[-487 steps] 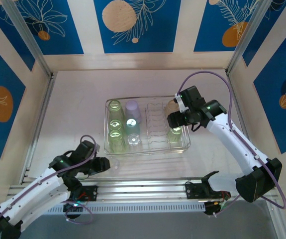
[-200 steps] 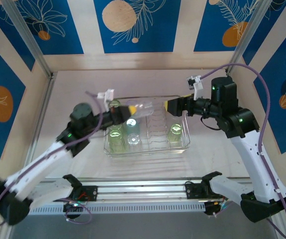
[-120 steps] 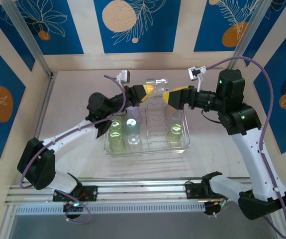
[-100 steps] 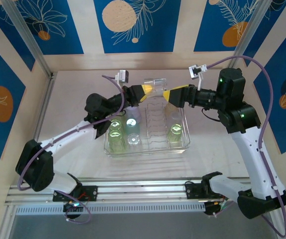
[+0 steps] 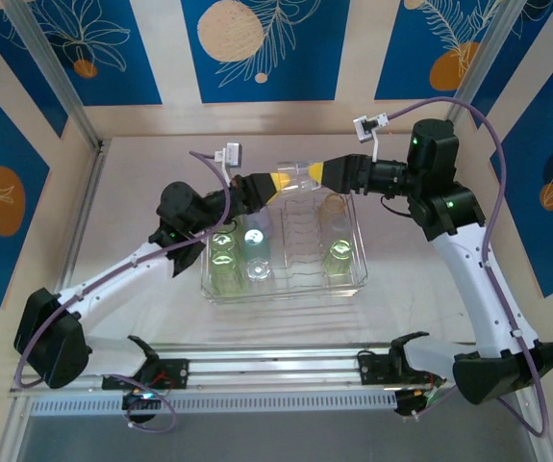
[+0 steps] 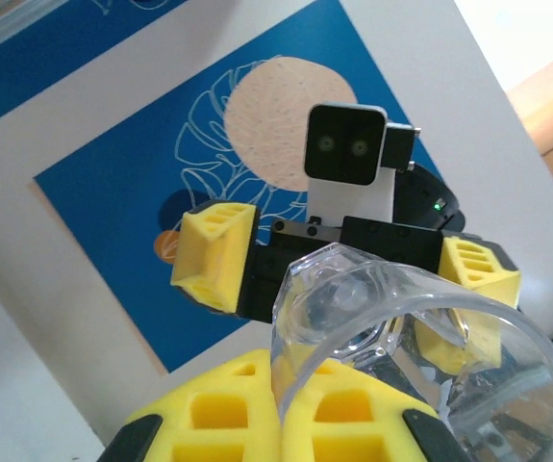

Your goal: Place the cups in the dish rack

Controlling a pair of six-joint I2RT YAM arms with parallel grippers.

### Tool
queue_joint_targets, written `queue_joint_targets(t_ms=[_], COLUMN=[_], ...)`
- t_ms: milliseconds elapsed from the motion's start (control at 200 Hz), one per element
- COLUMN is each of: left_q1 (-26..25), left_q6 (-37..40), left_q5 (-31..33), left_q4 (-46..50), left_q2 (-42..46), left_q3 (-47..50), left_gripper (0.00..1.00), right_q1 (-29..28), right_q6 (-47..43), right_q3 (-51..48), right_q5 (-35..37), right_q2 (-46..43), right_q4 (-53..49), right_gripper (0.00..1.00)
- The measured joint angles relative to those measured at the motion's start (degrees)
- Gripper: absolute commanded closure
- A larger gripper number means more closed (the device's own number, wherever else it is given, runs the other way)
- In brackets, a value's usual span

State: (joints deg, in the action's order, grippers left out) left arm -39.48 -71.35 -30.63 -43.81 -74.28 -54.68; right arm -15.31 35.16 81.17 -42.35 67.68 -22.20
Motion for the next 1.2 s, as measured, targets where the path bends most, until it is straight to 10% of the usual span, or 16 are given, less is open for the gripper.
queue_joint_targets(t_ms=[1201], left_q1=[-0.8], left_q6=[3.2], left_q5=[4.8], left_q4=[2.8], left_q2=[1.1], left_q3=[3.0], left_gripper=[1.00], right_q1=[-1.9], right_q6=[7.0], right_q3=[-3.9], right_q5=[-7.0], right_q2=[4.5], right_q4=[8.1], right_gripper=[0.40])
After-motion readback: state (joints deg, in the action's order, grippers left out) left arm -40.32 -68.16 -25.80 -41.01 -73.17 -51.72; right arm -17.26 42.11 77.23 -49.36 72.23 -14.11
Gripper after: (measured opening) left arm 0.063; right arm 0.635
